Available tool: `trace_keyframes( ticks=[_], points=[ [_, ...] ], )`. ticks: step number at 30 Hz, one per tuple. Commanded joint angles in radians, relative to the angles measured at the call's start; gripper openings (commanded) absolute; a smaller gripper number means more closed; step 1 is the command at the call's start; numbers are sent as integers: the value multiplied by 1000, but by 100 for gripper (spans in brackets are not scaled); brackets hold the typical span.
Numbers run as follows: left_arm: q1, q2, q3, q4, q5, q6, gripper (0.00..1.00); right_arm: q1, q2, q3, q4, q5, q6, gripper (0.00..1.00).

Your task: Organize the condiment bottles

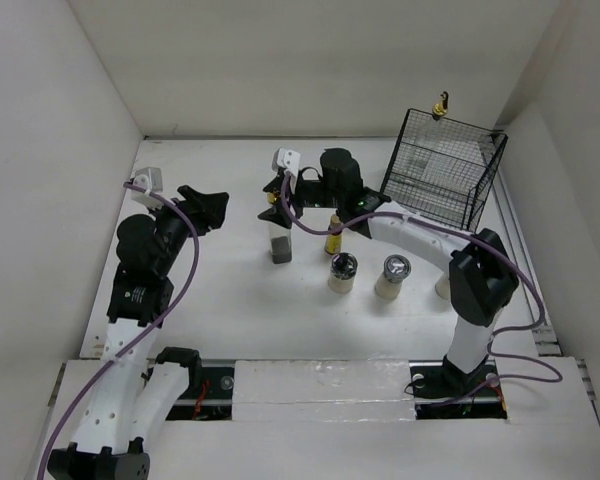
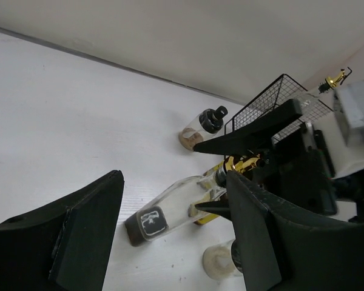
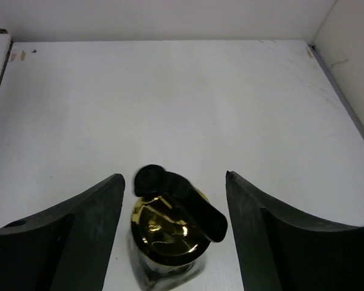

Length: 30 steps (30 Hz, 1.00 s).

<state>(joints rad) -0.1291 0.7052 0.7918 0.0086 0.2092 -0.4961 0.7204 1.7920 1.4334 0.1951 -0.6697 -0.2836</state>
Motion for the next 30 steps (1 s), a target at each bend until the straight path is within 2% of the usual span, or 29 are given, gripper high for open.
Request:
trace_keyframes(
  ticks=[1,2,3,6,7,10,13,18,24,30],
  points=[
    [5,-27,6,42,12,-6,64,-1,39,53,78,4,43,72],
    [5,-27,6,42,12,-6,64,-1,49,53,78,13,43,70],
    [5,-27,6,42,12,-6,64,-1,49,53,87,13,52,64],
    [5,-36,6,42,22,-6,64,-1,49,16,135,13,75,40],
    [5,-36,6,42,22,-6,64,-1,32,6,150,13,75,29],
    [5,-23,6,42,22,-6,64,8,-22,-13,228,13,110,14],
    [5,-33,6,51,21,-6,64,8,-89,43,228,31,132,9],
    [5,-42,6,42,12,-6,64,-7,-230,133,173,198,132,7],
    [5,-44,6,42,10,-6,64,-177,-414,134,104,395,211,2],
    [5,-35,4,45,29,-6,64,-390,-477,171,-54,629,254,2]
  ],
)
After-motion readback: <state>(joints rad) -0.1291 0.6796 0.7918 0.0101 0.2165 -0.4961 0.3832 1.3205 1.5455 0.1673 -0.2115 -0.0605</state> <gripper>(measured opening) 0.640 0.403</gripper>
